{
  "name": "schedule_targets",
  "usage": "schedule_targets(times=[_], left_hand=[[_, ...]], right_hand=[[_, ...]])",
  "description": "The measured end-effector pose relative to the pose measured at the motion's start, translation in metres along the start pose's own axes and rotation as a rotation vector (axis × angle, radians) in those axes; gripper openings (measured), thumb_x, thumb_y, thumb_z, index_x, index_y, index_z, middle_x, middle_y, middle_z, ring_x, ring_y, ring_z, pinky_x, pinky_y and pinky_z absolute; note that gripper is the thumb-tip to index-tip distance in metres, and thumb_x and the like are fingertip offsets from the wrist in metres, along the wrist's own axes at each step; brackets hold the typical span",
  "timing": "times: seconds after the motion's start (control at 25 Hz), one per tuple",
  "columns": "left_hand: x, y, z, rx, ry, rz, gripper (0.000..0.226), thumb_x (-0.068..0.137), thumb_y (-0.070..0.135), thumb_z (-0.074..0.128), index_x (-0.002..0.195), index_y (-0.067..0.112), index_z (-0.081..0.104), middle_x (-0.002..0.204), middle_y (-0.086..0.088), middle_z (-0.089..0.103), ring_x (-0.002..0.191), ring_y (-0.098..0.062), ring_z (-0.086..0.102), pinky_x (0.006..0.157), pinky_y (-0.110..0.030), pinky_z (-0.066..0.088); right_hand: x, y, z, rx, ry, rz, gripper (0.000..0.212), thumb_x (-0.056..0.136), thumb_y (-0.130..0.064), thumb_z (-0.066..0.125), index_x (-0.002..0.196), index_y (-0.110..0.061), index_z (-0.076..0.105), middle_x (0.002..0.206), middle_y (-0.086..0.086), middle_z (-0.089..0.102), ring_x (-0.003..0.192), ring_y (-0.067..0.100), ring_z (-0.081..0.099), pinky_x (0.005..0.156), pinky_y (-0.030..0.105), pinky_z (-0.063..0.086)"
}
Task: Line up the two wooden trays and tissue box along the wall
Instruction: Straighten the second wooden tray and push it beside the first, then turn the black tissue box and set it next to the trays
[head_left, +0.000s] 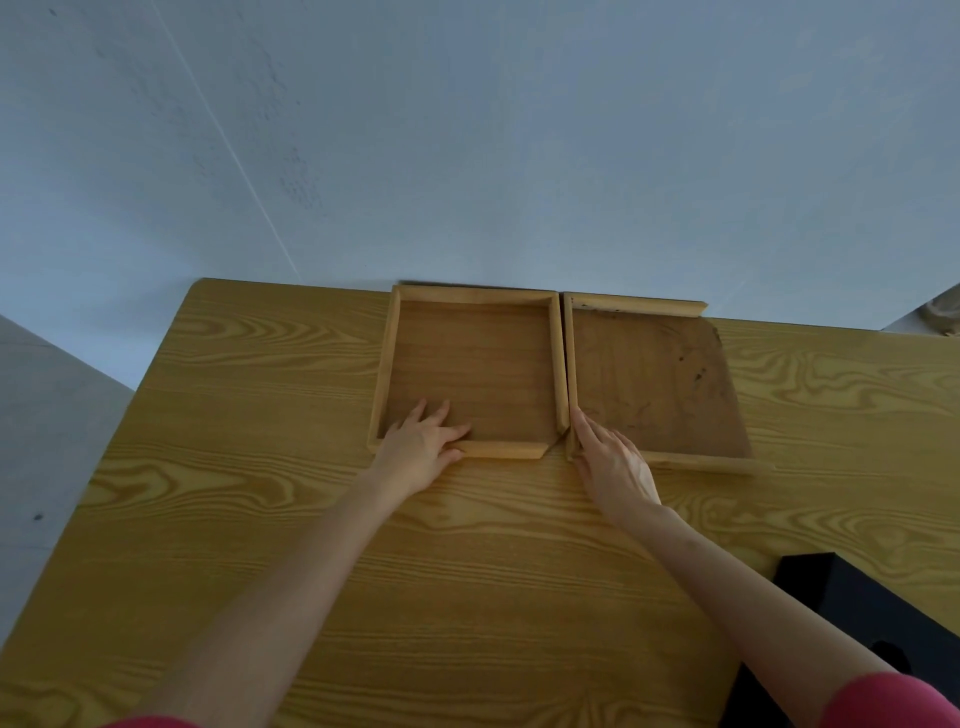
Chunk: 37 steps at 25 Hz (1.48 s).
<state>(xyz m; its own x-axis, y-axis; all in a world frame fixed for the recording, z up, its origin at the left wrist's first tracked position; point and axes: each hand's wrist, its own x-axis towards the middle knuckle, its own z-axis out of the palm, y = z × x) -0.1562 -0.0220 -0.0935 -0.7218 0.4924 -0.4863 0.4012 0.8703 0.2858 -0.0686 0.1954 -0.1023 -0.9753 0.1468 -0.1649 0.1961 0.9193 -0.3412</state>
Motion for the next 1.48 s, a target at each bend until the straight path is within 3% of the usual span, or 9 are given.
schedule_targets(times=[0.2,0.44,0.88,1.24,1.48], left_hand=[[0.000,0.004,-0.005,0.003,-0.015,-0.021,0.048,0.095,0.032,0.042,0.142,0.031,0.031,0.158,-0.006,0.013,0.146,-0.031,0.007,0.117,-0.048,0.021],[-0.014,0.024,-0.008,0.007,0.013,0.001,0.051,0.096,0.030,0.042,0.144,0.023,0.027,0.157,-0.006,0.018,0.145,-0.027,0.013,0.118,-0.045,0.015],[-0.065,0.095,-0.017,0.117,0.097,0.162,0.057,0.094,0.040,0.041,0.146,0.024,0.022,0.158,-0.005,0.015,0.146,-0.025,0.012,0.119,-0.044,0.011],[-0.096,0.187,0.012,0.075,0.098,0.243,0.059,0.094,0.040,0.041,0.146,0.017,0.023,0.156,-0.005,0.023,0.142,-0.022,0.026,0.115,-0.038,0.028],[-0.104,0.254,0.062,-0.139,-0.021,0.199,0.061,0.094,0.039,0.042,0.146,0.018,0.020,0.156,-0.004,0.021,0.142,-0.022,0.025,0.114,-0.037,0.027]], right_hand=[[0.000,0.000,0.000,-0.008,-0.004,-0.005,0.059,0.093,-0.008,0.047,0.146,-0.010,0.019,0.145,0.005,0.044,0.132,0.018,0.042,0.114,0.030,0.027],[-0.012,-0.007,-0.015,-0.051,-0.028,-0.018,0.064,0.090,-0.007,0.050,0.146,-0.016,0.020,0.155,0.004,0.023,0.143,0.017,0.020,0.119,0.035,0.015],[-0.099,0.000,-0.051,-0.066,0.021,0.131,0.068,0.090,-0.025,0.052,0.147,-0.022,0.016,0.158,0.004,0.011,0.146,0.019,0.003,0.119,0.043,0.002],[-0.161,0.072,-0.086,-0.031,0.038,0.222,0.064,0.092,-0.027,0.047,0.147,-0.022,0.014,0.158,0.004,0.010,0.146,0.019,0.002,0.119,0.043,0.002],[-0.196,0.145,-0.096,-0.047,-0.012,0.268,0.070,0.090,-0.031,0.052,0.148,-0.023,0.012,0.158,0.007,0.011,0.146,0.022,0.004,0.119,0.044,0.004]])
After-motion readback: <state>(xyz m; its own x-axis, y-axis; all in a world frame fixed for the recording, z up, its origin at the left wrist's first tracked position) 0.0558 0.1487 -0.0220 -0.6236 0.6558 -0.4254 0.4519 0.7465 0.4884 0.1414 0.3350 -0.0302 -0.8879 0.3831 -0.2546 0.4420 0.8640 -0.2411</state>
